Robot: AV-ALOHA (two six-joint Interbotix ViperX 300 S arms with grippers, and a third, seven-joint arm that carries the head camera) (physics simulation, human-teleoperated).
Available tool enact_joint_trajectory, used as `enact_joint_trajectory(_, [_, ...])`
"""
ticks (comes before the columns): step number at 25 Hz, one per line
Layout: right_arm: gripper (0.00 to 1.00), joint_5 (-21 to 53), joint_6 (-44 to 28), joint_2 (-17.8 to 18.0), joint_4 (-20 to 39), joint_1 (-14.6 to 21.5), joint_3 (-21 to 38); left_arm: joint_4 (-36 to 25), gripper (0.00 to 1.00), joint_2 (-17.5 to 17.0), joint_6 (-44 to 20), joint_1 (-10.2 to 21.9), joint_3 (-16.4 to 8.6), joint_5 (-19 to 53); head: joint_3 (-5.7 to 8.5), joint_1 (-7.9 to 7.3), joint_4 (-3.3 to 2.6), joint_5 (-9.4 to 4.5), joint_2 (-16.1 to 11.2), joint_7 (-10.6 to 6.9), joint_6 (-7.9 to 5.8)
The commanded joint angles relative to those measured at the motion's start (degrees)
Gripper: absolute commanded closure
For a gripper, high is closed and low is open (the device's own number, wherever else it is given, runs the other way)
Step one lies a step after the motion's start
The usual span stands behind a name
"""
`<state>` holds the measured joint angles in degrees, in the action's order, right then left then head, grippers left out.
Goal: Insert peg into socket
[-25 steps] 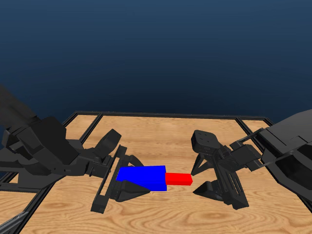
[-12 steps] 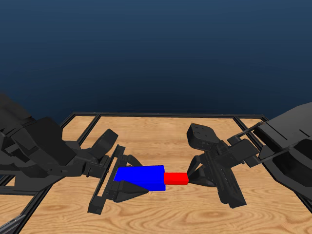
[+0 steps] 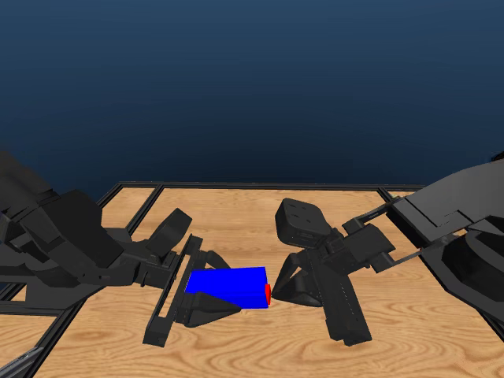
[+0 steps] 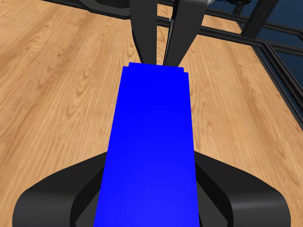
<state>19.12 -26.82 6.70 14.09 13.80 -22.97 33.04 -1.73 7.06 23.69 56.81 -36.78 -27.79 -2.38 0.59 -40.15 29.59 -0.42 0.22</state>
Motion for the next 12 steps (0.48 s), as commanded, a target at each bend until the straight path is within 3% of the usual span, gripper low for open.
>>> enact_joint_trajectory(1, [1.0,-3.3,1.8,0.8,-1.0,-0.9,2.1,0.1,1.0,-0.8,0.5,0.2,-0.6,-1.6,0.87,-0.18,0.05,0.67,0.0,-0.16,0.03])
enact_joint_trajectory(5, [1.0,-3.8,2.4,0.7,-1.7,-1.1,2.4,0.7,1.0,-0.4,0.3,0.1,-0.3,-2.3,0.88,-0.31,0.06,0.71,0.0,-0.39,-0.03])
enact_joint_trajectory(10, [1.0,-4.3,-1.1,-1.6,-3.4,-1.8,-3.6,0.9,1.0,-1.1,0.3,0.6,0.0,-2.4,0.91,-0.8,0.13,1.0,0.3,-0.49,-0.23])
enact_joint_trajectory(12, [1.0,-12.7,-3.1,-3.5,-7.7,-2.6,-10.3,1.3,1.0,-0.9,0.4,1.6,0.7,-3.8,0.94,-0.96,0.16,1.29,0.5,-0.45,-0.28])
